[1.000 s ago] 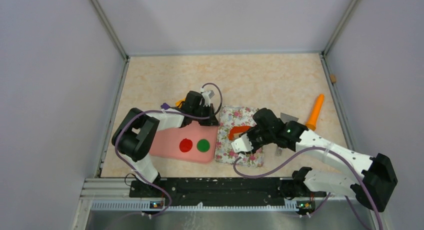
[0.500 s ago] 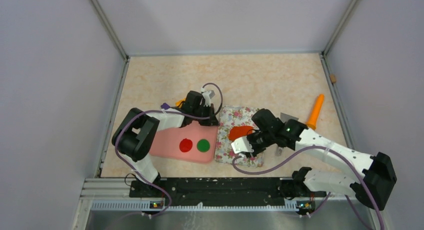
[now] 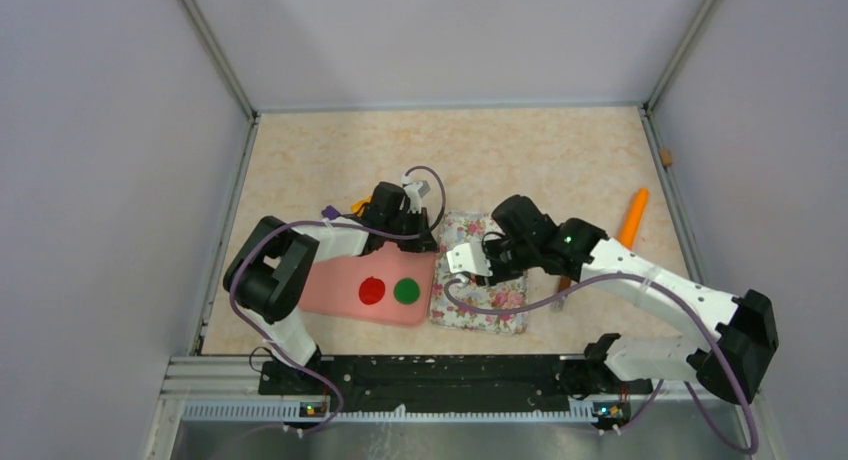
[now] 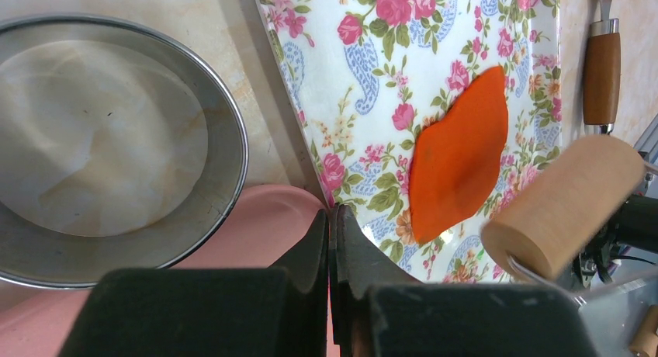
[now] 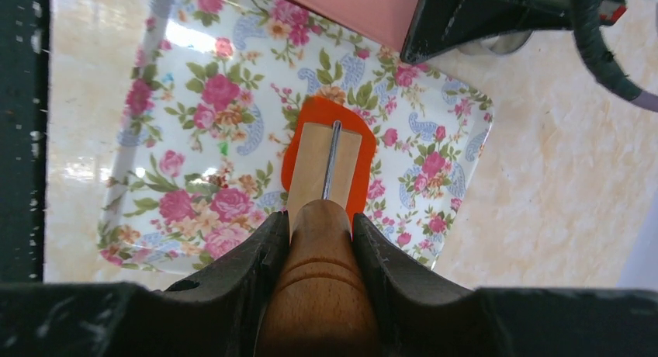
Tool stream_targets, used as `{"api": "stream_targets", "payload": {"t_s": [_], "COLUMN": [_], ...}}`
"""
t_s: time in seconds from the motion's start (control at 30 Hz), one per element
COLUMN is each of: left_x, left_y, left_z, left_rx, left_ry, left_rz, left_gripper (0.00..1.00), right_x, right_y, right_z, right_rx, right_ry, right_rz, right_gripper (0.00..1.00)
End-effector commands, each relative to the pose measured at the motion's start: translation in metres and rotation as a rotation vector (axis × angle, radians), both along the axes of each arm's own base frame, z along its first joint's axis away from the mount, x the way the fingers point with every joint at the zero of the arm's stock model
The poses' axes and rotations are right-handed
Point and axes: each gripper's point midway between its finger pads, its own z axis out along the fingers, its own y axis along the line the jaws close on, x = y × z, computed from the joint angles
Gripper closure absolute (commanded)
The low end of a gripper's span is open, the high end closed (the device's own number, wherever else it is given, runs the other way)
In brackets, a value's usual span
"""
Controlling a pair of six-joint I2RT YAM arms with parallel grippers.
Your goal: Roll out the dumpling wrappers from the dough
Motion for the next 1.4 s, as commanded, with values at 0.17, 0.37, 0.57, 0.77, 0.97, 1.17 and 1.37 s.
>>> {"api": "stream_targets", "payload": {"t_s": [0.17, 0.37, 0.57, 0.77, 0.97, 1.17, 1.37], "left_x": [-0.007, -0.005, -0.004, -0.003, -0.004, -0.003, -0.003], "left_y": [0.029, 0.027, 0.027, 0.027, 0.029, 0.029, 0.029], "left_z": [-0.041, -0.039, -0.039, -0.039, -0.038, -0.038, -0.041], "left_rx": [0.162, 0.156, 0.161, 0.162, 0.165, 0.17, 0.174], "left_ry": [0.017, 0.015, 0.012, 0.009, 0.003, -0.002, 0.004], "left_rz": [0.039, 0.038, 0.038, 0.039, 0.039, 0.039, 0.038], "left_gripper": [1.0, 1.0, 1.0, 1.0, 1.0, 1.0, 1.0], "right_x": [0.047, 0.017, -0.031, -0.072, -0.087, -0.092, -0.094], "right_y": [0.024, 0.021, 0.01, -0.004, -0.01, -0.009, -0.003], "right_z": [-0.006, -0.034, -0.072, -0.1, -0.108, -0.105, -0.091], "right_rx": [0.076, 0.054, 0.024, 0.017, 0.008, 0.02, 0.035], "right_ry": [-0.178, -0.063, 0.181, 0.394, 0.463, 0.494, 0.512], "right_rz": [-0.112, -0.087, -0.109, -0.162, -0.165, -0.17, -0.151], "right_gripper": [1.0, 1.0, 1.0, 1.0, 1.0, 1.0, 1.0]}}
